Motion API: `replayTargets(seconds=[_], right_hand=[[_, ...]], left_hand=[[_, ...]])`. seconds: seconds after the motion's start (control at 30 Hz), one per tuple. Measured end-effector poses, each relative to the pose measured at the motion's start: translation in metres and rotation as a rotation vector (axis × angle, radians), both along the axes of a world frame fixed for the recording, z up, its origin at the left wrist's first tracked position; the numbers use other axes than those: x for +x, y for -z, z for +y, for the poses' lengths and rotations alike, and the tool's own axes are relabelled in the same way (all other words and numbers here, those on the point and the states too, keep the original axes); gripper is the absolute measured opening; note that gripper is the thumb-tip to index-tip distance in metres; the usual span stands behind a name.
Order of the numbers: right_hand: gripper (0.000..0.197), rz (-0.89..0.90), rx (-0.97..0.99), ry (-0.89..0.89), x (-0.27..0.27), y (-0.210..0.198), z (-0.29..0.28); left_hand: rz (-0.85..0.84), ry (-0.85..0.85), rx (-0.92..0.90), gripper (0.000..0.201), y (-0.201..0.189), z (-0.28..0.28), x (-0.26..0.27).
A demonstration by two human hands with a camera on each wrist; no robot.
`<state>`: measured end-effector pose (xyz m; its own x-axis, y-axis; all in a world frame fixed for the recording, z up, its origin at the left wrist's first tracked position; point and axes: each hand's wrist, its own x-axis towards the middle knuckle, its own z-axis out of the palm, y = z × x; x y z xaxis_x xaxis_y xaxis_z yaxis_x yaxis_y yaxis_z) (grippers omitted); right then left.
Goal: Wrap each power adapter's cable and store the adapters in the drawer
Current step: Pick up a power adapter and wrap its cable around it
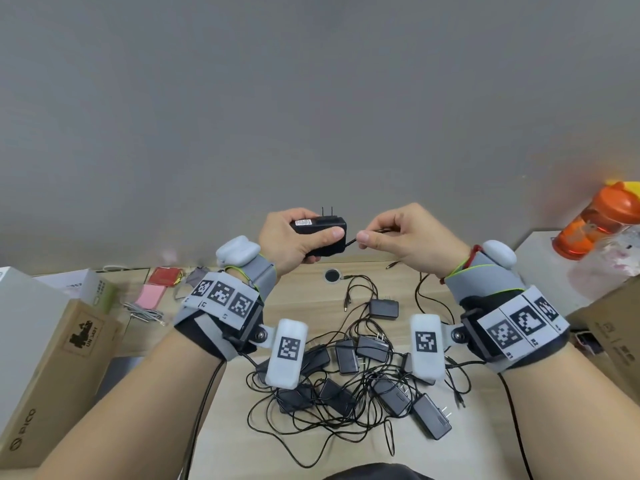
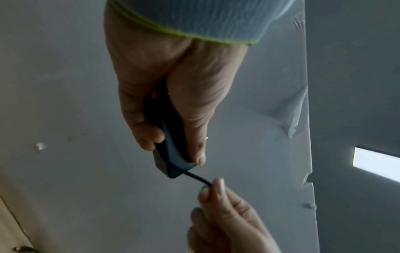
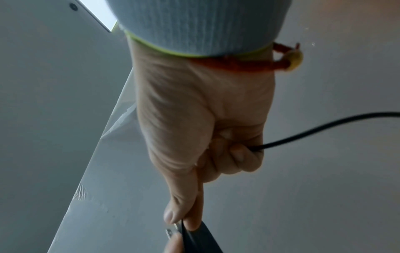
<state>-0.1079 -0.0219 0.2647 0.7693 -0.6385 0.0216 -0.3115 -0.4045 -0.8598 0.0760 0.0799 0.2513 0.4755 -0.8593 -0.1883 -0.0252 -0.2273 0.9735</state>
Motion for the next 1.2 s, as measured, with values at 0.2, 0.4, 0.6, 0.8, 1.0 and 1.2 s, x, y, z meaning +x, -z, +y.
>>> replayTargets(seconds=[0.2, 0.4, 0.6, 0.8, 1.0, 1.2], right_hand=[[0.019, -0.028, -0.086, 0.007, 0.01, -0.013, -0.009], [0.016, -0.051, -0.071, 0.026, 0.017, -0.009, -0.02], [0.014, -0.101, -0.024, -0.031, 0.022, -0.003, -0.022], [0.022, -0.122, 0.017, -0.007, 0.021, 0.015, -0.024], [0.04, -0.06, 0.091, -0.002, 0.029, 0.038, -0.017], [0.026, 0.087, 0.04, -0.165, 0.028, 0.028, 0.005]], left_hand=[[-0.157, 0.118, 0.05, 0.023, 0.007, 0.002, -0.007], [-0.18, 0.231, 0.062, 0.023, -0.001, 0.006, -0.01], [-0.236, 0.316, 0.103, 0.027, -0.006, 0.007, -0.008], [-0.12, 0.255, -0.017, 0.02, -0.016, 0.006, -0.013], [-0.06, 0.135, -0.092, 0.022, -0.019, -0.003, -0.012], [0.02, -0.036, -0.104, 0.021, -0.014, -0.015, -0.001]])
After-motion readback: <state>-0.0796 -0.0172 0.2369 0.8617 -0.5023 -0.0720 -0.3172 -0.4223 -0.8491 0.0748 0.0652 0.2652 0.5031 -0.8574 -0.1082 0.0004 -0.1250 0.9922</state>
